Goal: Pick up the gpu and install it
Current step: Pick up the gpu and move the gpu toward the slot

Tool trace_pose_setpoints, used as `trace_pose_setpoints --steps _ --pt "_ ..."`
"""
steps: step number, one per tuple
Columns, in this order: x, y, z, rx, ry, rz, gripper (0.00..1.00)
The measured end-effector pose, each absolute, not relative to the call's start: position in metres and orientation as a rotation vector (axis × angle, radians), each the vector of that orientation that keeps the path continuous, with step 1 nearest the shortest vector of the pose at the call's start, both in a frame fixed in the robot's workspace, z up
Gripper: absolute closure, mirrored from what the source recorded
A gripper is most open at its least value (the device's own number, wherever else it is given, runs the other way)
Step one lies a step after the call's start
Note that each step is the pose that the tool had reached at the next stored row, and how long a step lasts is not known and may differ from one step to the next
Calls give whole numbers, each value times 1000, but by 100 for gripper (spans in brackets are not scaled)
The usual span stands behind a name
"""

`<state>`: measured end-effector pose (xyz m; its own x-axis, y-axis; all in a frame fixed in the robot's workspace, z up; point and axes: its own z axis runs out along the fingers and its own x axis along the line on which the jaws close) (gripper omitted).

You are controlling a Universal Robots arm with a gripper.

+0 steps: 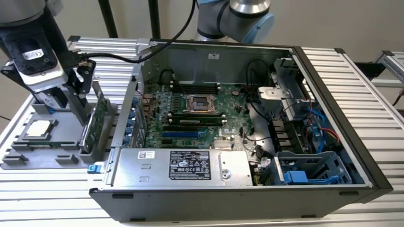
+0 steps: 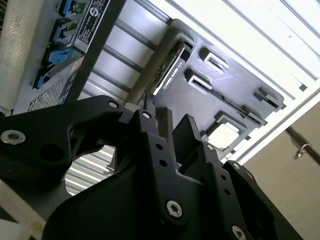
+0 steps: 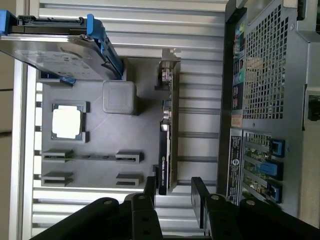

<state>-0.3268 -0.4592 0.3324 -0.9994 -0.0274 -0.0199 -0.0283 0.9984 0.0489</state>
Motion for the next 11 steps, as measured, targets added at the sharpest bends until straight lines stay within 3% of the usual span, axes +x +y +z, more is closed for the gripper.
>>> trace_pose_setpoints --steps 11 --pt "-330 -459 324 47 3120 76 0"
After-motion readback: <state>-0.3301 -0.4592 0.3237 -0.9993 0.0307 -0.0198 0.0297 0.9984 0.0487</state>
